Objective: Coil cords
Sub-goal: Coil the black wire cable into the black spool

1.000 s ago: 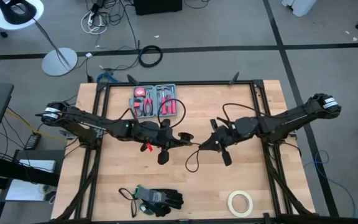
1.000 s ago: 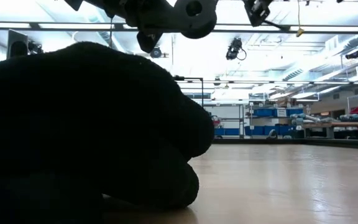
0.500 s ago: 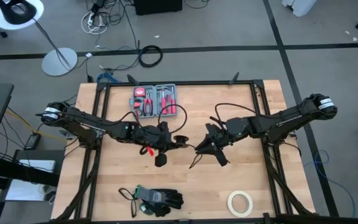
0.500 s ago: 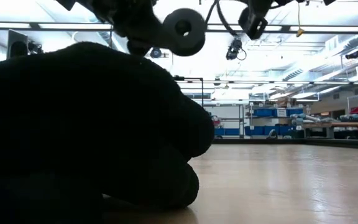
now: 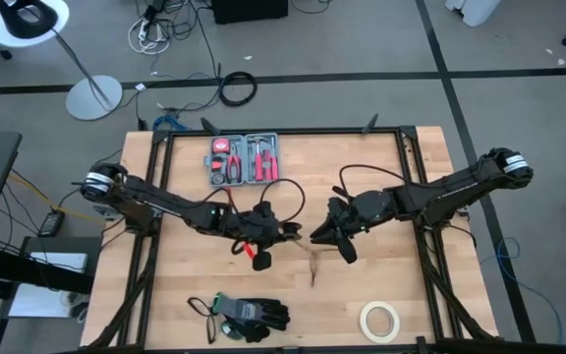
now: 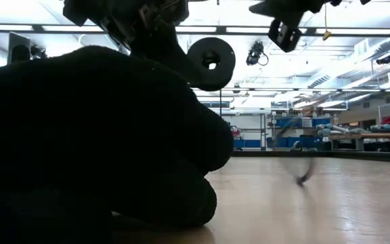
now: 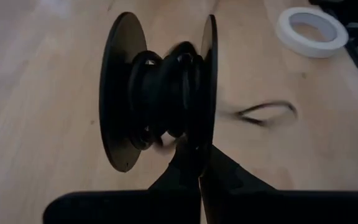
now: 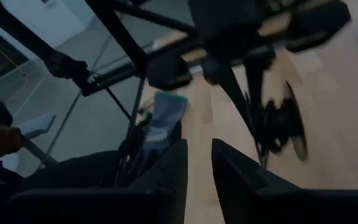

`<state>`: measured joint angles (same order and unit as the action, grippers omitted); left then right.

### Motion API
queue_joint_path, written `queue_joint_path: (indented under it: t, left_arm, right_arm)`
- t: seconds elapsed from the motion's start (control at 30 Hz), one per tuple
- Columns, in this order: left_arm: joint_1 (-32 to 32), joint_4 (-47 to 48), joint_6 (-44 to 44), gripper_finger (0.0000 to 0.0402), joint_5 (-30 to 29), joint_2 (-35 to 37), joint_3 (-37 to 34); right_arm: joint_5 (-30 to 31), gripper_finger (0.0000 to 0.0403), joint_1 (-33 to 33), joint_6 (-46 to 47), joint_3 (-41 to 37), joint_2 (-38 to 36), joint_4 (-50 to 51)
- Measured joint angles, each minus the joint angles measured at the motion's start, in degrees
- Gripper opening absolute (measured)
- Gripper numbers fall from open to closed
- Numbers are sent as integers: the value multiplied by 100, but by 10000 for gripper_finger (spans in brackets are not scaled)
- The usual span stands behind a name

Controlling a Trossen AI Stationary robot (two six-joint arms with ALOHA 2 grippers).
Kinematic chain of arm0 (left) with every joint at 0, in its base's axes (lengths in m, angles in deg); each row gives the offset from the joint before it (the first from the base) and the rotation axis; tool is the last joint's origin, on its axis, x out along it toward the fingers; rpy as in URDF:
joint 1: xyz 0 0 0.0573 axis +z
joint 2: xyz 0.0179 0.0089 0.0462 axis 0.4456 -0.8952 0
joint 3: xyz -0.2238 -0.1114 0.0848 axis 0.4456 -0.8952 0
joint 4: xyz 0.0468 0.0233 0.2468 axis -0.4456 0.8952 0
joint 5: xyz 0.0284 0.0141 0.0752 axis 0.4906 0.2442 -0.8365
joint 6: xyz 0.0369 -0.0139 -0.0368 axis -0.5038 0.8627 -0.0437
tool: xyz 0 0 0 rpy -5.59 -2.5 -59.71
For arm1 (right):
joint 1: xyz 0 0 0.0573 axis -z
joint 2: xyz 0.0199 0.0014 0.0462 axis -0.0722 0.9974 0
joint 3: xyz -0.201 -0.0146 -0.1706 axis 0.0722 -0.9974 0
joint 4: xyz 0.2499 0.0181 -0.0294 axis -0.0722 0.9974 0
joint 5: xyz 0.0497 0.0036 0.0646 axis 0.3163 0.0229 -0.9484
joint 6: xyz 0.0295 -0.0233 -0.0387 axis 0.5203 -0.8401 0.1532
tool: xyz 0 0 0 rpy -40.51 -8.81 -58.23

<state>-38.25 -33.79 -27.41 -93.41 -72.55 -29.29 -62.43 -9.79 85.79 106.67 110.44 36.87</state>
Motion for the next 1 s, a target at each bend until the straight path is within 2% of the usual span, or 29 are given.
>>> queue_joint_path:
  t: [0.17, 0.37, 0.43, 0.87, 1.0]
  left_arm:
    - [0, -70, 79, 0, 81, -113, 4]
    - [0, -94, 71, 0, 177, -113, -2]
    - [0, -156, 70, 0, 204, -113, -2]
    - [0, -329, 168, 0, 315, -111, 7]
    - [4, -313, 220, 0, 338, -108, 7]
  right_arm:
    - [-80, 71, 1, 104, -2, 0, 375]
    - [884, 71, -114, -662, -4, 2, 448]
    - [1015, 71, -111, -735, -3, 2, 282]
    - [702, 71, 326, -976, -11, 934, -903]
    - [417, 71, 469, -1055, -8, 1038, -1136]
